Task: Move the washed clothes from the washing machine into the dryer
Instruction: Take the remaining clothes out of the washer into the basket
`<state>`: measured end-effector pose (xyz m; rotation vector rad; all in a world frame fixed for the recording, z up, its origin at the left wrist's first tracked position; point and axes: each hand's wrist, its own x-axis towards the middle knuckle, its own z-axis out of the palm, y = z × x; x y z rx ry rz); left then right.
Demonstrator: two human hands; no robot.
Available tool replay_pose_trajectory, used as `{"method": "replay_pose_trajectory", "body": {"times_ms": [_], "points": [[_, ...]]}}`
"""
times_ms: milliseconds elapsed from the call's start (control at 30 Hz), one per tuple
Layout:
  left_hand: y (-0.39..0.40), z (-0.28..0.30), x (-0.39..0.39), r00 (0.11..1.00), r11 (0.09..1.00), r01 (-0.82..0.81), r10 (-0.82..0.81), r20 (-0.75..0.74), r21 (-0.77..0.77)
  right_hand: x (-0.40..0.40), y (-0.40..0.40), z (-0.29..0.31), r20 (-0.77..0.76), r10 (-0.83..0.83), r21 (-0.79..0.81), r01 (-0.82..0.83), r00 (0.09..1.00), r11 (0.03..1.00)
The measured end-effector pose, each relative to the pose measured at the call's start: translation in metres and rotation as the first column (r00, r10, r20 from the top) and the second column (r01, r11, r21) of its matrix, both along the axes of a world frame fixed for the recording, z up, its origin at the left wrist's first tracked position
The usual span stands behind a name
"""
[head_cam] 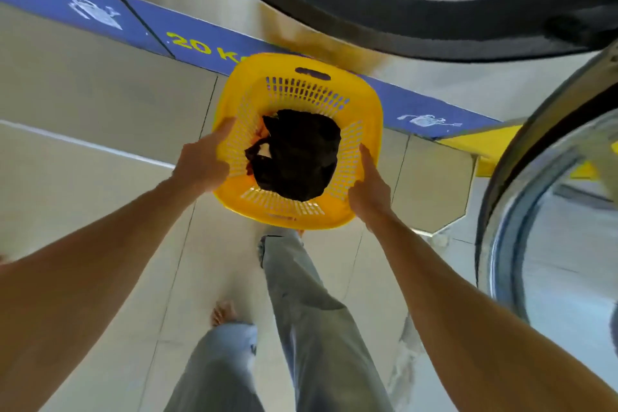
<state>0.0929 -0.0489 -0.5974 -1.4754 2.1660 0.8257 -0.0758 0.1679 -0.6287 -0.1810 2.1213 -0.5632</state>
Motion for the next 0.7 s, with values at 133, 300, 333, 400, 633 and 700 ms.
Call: {"method": "replay_pose_trajectory", "body": {"times_ms": [133,300,333,400,633,700], "points": [[0.022,0.025,0.041,1.000,1.000,-0.014,0.014,0.014,-0.016,0.022,0.020,0.029,0.030,0.021,-0.033,-0.020,0.999,0.999],[0.053,0.072,0.088,0.996,0.998,0.068,-0.069,0.057,0.017,0.081,0.073,0.082,0.043,0.010,-0.059,-0.007,0.999,0.998],[0.061,0.083,0.096,0.995,0.997,0.075,-0.077,0.056,0.031,0.095,0.087,0.092,0.036,0.006,-0.063,-0.004,0.999,0.998],[0.086,0.107,0.114,0.991,0.991,0.122,-0.124,0.041,0.048,0.122,0.120,0.110,0.025,-0.009,-0.074,0.011,1.000,0.997],[0.217,0.201,0.199,0.968,0.964,0.249,-0.249,-0.013,0.095,0.230,0.266,0.179,0.065,-0.109,-0.087,0.115,0.992,0.990],[0.251,0.218,0.222,0.963,0.954,0.268,-0.268,-0.022,0.133,0.255,0.304,0.198,0.075,-0.139,-0.080,0.145,0.987,0.986]]}}
